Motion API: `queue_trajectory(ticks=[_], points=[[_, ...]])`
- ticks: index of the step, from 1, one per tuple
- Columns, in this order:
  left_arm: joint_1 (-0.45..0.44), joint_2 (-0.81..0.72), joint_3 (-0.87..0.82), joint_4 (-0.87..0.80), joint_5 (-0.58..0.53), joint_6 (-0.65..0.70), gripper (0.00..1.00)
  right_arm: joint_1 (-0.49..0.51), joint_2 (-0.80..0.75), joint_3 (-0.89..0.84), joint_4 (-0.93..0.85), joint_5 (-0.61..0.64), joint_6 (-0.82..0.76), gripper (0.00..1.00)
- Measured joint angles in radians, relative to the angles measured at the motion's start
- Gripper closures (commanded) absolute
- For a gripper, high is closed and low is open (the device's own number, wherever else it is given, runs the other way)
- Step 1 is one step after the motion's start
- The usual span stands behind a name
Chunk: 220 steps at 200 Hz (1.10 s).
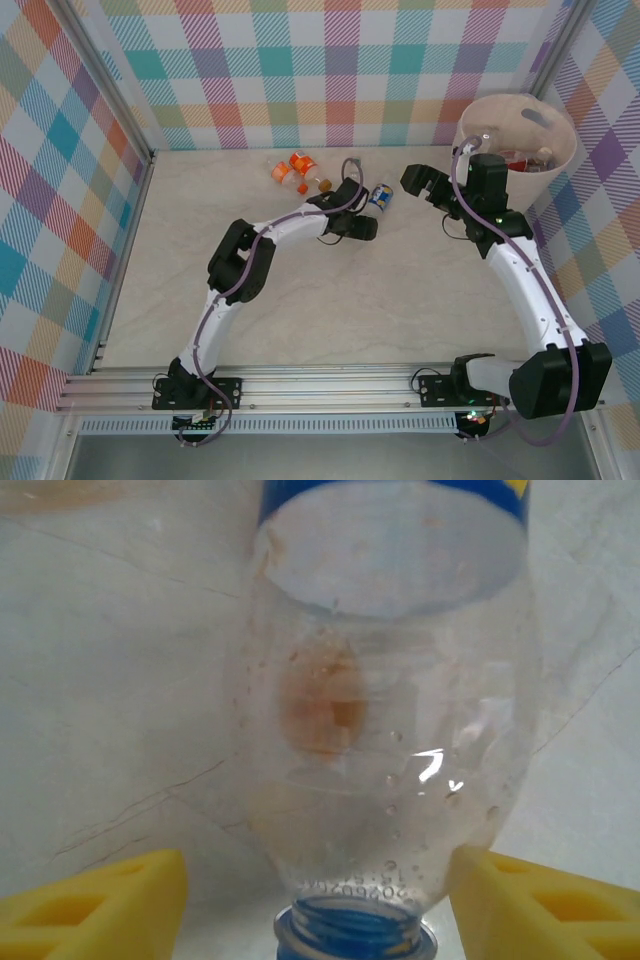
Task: Put the plastic bottles in the bin
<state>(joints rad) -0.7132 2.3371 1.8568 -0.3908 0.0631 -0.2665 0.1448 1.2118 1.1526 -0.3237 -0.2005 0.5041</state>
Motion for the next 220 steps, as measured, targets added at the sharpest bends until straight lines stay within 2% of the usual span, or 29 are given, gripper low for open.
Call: queue_trajectory(ticks=[18,55,140,187,220], points=[[-0.008,0.010,0.000,-0.001,-0.002,0.012,0.46,0.000,-0.009,0.000,-0.011,0.007,-0.004,0.00],[-0.018,0.011,-0.001,0.000,-0.004,0.032,0.58,0.000,-0.010,0.000,-0.015,0.010,-0.009,0.00],[-0.018,-0.059,-0.113,0.031,-0.012,0.039,0.74,0.000,0.021,0.000,-0.024,0.010,0.016,0.00],[-0.019,-0.201,-0.260,0.061,-0.011,0.023,0.86,0.000,0.040,0.000,-0.038,-0.010,0.039,0.00],[-0.020,-0.370,-0.393,0.135,0.026,-0.011,1.00,0.000,0.067,0.002,-0.053,-0.057,0.061,0.00]])
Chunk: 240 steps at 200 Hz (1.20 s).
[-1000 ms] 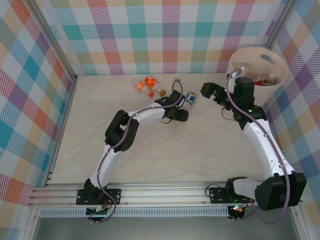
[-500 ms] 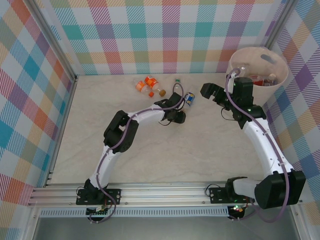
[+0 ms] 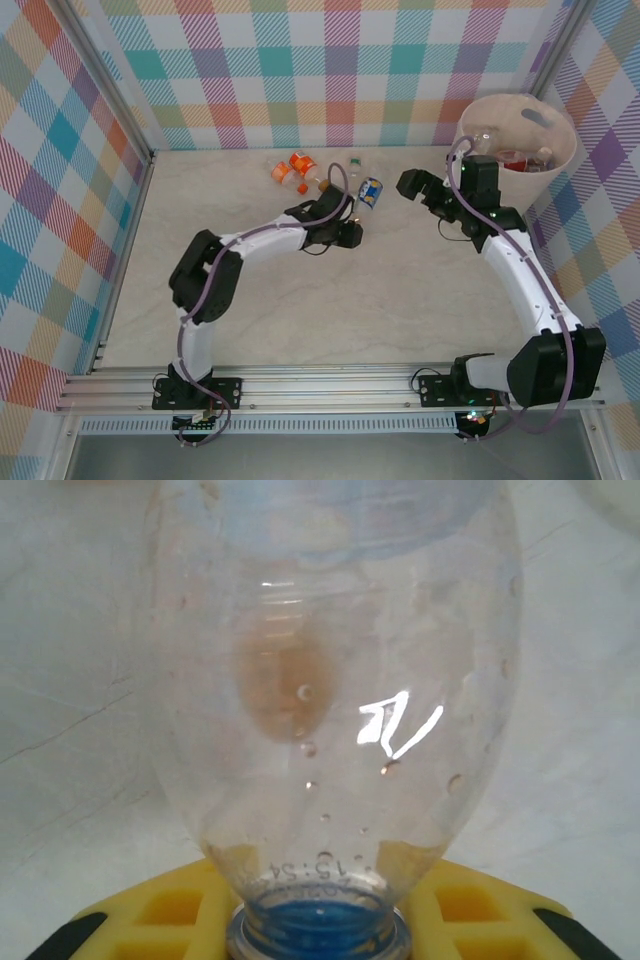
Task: Put the plastic bottles in the bin
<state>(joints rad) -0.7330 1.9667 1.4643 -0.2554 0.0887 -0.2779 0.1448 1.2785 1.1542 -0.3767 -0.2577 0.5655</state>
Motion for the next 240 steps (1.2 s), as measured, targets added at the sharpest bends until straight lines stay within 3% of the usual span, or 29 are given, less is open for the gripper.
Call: queue_trajectory(ticks=[68,152,178,240], points=[[-0.006,-0.321,-0.222,0.200,0.167,-0.116,1.00,0.001,0.050,0.015,0.114,-0.218,0.103,0.00],[-0.013,-0.372,-0.245,0.272,0.341,-0.146,1.00,0.020,0.182,0.127,0.262,-0.306,0.180,0.00],[-0.013,-0.372,-0.246,0.287,0.352,-0.151,1.00,0.026,0.201,0.144,0.269,-0.317,0.184,0.13],[-0.016,-0.372,-0.246,0.293,0.368,-0.153,1.00,0.027,0.232,0.159,0.264,-0.337,0.179,0.24]])
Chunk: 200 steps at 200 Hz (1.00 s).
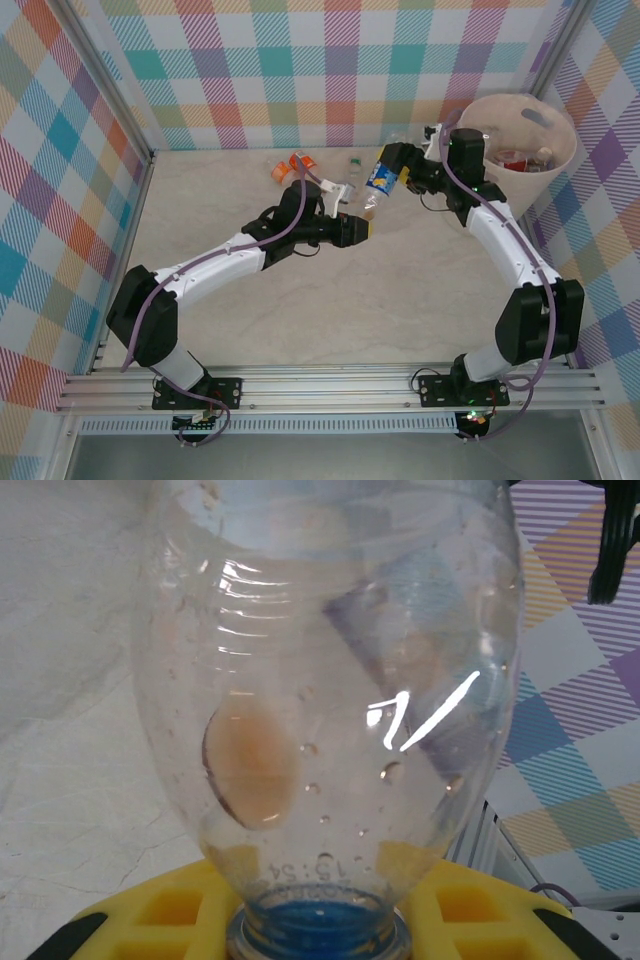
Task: Put the plastic bottles in the bin
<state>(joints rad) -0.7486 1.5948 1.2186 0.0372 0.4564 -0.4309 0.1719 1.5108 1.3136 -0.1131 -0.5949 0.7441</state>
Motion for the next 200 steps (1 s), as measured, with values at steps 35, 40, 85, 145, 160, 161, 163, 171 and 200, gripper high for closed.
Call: queue_trajectory(ticks=[35,40,85,145,160,161,163,171,200], points=[[-0.002,0.000,0.000,-0.003,0.003,0.000,1.00,0.000,0.017,0.024,-0.027,0.007,-0.027,0.38],[-0.002,0.000,0.000,-0.003,0.003,0.000,1.00,0.000,0.017,0.027,-0.032,0.009,-0.028,0.40],[-0.002,-0.001,0.002,-0.009,-0.001,-0.003,0.07,0.003,-0.008,0.037,-0.082,0.069,-0.083,0.49],[-0.002,-0.085,0.001,-0.032,-0.071,-0.006,0.00,-0.112,-0.065,0.163,-0.135,0.202,-0.203,0.51],[-0.002,-0.110,0.001,-0.034,-0.101,-0.003,0.00,-0.149,-0.092,0.200,-0.143,0.253,-0.238,0.51],[-0.002,-0.111,0.001,-0.034,-0.103,-0.003,0.00,-0.152,-0.093,0.204,-0.143,0.256,-0.240,0.51],[-0.002,-0.113,0.001,-0.034,-0.106,-0.003,0.00,-0.159,-0.096,0.211,-0.143,0.261,-0.244,0.51],[-0.002,-0.118,0.001,-0.034,-0.117,-0.003,0.00,-0.182,-0.103,0.235,-0.143,0.280,-0.258,0.50],[-0.002,-0.118,-0.002,-0.039,-0.148,-0.003,0.00,-0.245,-0.107,0.321,-0.143,0.374,-0.332,0.49]])
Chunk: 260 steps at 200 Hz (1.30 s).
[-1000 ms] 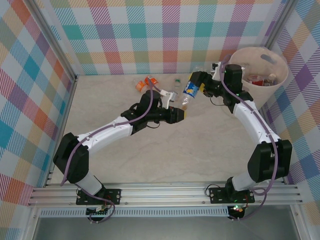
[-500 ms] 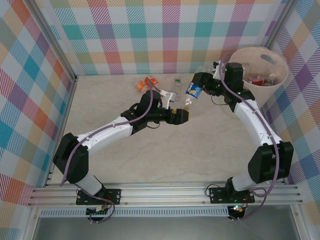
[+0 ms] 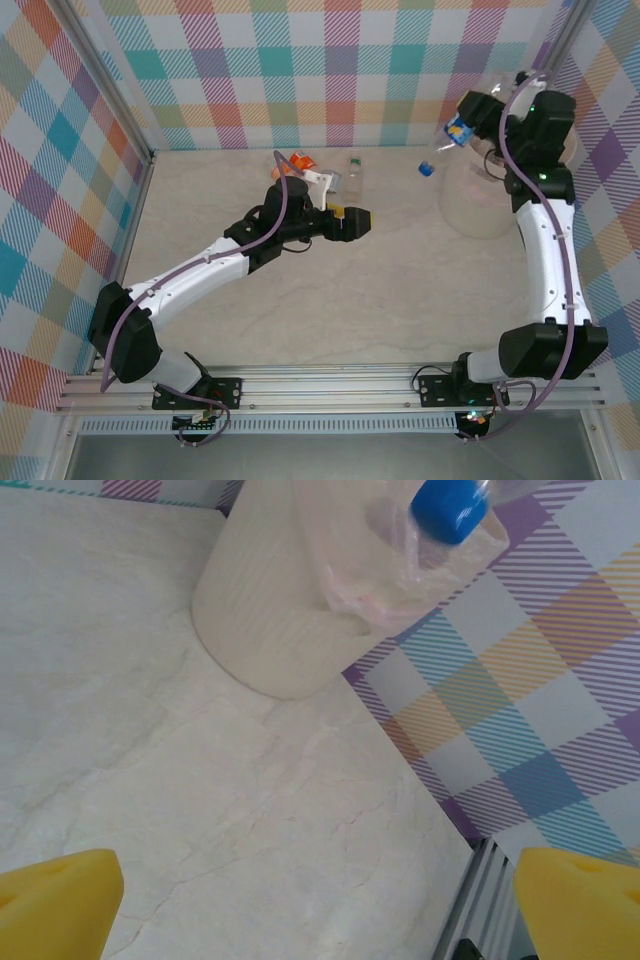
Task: Put the plastic bottles in the bin
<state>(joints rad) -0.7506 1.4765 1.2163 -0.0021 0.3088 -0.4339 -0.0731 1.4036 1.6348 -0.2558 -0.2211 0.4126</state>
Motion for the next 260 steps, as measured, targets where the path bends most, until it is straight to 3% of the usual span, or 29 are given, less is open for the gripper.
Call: queue_trajectory(ticks=[70,128,162,217,260], points=[[0.000,0.034,-0.002,-0.007,-0.024,-0.008,0.00,-0.113,0.023,0.054,0.053,0.310,-0.152,0.46],[0.000,0.074,-0.002,-0.030,-0.023,-0.023,0.00,-0.116,0.034,-0.073,0.142,0.404,-0.248,0.44],[0.000,0.079,-0.002,-0.030,-0.023,-0.023,0.00,-0.116,0.050,-0.116,0.140,0.384,-0.281,0.44],[0.000,0.093,-0.002,-0.040,-0.023,-0.026,0.00,-0.117,0.116,-0.116,0.112,0.230,-0.362,0.42],[0.000,0.093,-0.002,-0.048,-0.024,-0.026,0.00,-0.116,0.219,-0.114,0.010,0.095,-0.400,0.27]])
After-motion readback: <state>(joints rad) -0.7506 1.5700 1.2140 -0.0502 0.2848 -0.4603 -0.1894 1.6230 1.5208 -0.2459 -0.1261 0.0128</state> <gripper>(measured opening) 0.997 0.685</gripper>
